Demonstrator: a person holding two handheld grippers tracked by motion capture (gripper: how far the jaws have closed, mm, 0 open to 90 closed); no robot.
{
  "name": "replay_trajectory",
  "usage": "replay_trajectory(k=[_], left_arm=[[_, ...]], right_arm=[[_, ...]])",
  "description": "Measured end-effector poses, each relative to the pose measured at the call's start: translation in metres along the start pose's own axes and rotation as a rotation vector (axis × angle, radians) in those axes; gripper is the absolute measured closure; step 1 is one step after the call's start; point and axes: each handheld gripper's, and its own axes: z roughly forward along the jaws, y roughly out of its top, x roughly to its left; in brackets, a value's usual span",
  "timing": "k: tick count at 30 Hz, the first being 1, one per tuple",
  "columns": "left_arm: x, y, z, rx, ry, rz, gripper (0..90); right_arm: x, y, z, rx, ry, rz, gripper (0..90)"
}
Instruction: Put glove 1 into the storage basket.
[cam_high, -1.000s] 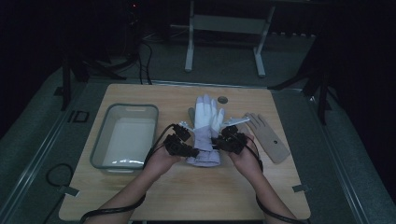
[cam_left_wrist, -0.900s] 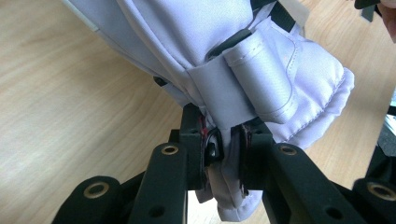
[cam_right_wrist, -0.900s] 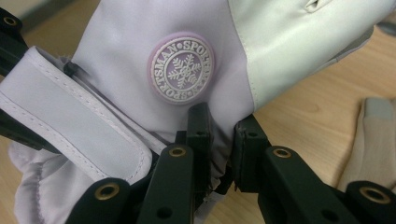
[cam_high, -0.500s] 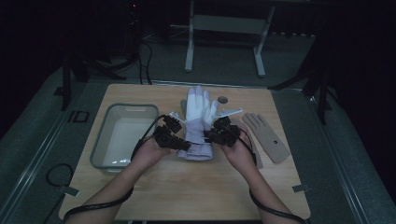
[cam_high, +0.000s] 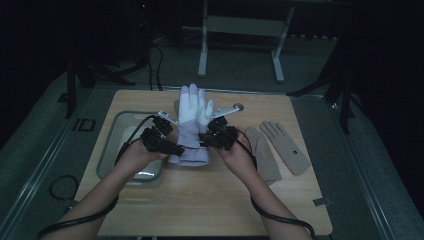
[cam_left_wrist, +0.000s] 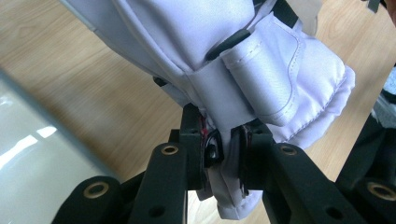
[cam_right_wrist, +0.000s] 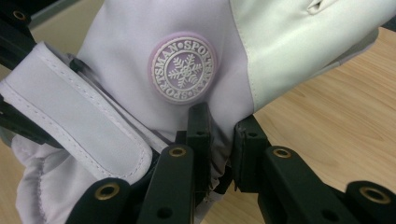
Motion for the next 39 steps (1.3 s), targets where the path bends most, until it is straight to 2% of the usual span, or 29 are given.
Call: replay_trajectory(k=[5,6,10,16,21,28,32,35,39], left_arm=[[0.008,-0.009,-0.013,0.006,0.012,-0.012,75.9],[0.013,-0.014,-0.021,0.013,0.019,-0.016,75.9],[0.021,-0.024,-0.032,0.019,0.024,-0.030,75.9],[0.034,-0.039,-0.045,0.018,0.026,-0.057,75.9],[0.049,-0.056,-0.063,0.024,0.039,-0.088,75.8],[0.067,-0.080,-0.081,0.044,0.041,-0.107,75.8],[0.072,-0.092,-0.084,0.049,0.045,-0.124,75.8],[0.074,-0.095,-0.082,0.057,0.050,-0.124,75.8],[0.084,-0.099,-0.069,0.078,0.039,-0.138,75.7]], right_arm=[[0.012,0.009,0.007,-0.008,0.014,-0.008,79.6],[0.020,0.015,0.013,-0.007,0.025,-0.016,79.6],[0.031,0.023,0.021,-0.008,0.045,-0.022,79.6],[0.047,0.033,0.033,-0.005,0.065,-0.034,79.6],[0.068,0.047,0.049,0.000,0.090,-0.052,79.6],[0.095,0.060,0.070,0.013,0.117,-0.068,79.6],[0.106,0.062,0.080,0.019,0.133,-0.076,79.6],[0.108,0.060,0.085,0.022,0.141,-0.075,79.6],[0.108,0.056,0.099,0.052,0.136,-0.065,79.6]])
